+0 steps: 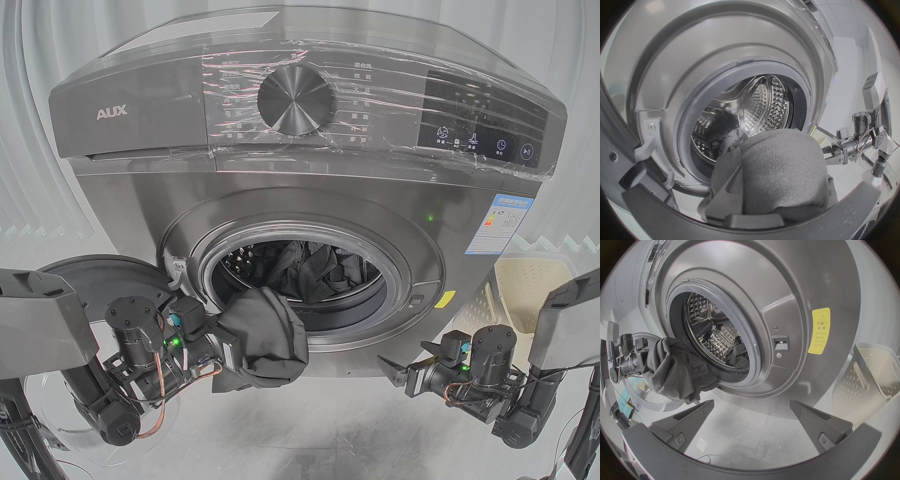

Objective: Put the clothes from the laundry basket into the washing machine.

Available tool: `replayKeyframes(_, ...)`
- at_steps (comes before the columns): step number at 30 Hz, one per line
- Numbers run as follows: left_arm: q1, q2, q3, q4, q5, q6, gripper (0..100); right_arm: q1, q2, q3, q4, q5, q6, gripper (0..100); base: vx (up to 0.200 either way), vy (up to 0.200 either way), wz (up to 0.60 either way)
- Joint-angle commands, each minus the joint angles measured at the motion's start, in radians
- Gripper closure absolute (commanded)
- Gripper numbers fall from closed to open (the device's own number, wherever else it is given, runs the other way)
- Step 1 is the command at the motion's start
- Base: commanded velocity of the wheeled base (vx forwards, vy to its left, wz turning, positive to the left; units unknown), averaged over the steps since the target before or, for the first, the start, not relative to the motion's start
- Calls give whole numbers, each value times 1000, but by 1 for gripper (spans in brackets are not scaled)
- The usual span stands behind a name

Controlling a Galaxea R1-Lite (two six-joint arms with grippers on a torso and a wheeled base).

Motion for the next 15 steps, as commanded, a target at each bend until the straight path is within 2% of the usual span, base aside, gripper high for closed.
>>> replayKeyframes(1,-52,29,-18,0,24,6,100,20,-5,-1,-1,-1,0,0,0,0,0)
replayKeyframes(4,-97,102,-117,1,90,-11,100,43,-12,-1,1,-3,0,0,0,0,0)
replayKeyframes(5,-98,122,-132,1,92,-11,100,45,-12,0,1,-3,0,0,0,0,0)
replayKeyframes(6,-98,122,-132,1,92,-11,100,45,-12,0,1,-3,0,0,0,0,0)
replayKeyframes(10,-97,228,-241,1,17,-24,100,49,-20,6,-1,-3,0,0,0,0,0)
replayKeyframes(12,-94,279,-310,1,11,-43,100,60,-22,8,1,-3,1,0,0,0,0)
replayKeyframes(13,-94,279,-310,1,11,-43,100,60,-22,8,1,-3,1,0,0,0,0)
replayKeyframes(15,-92,358,-445,0,26,-81,100,66,-22,11,-1,-3,1,0,0,0,0)
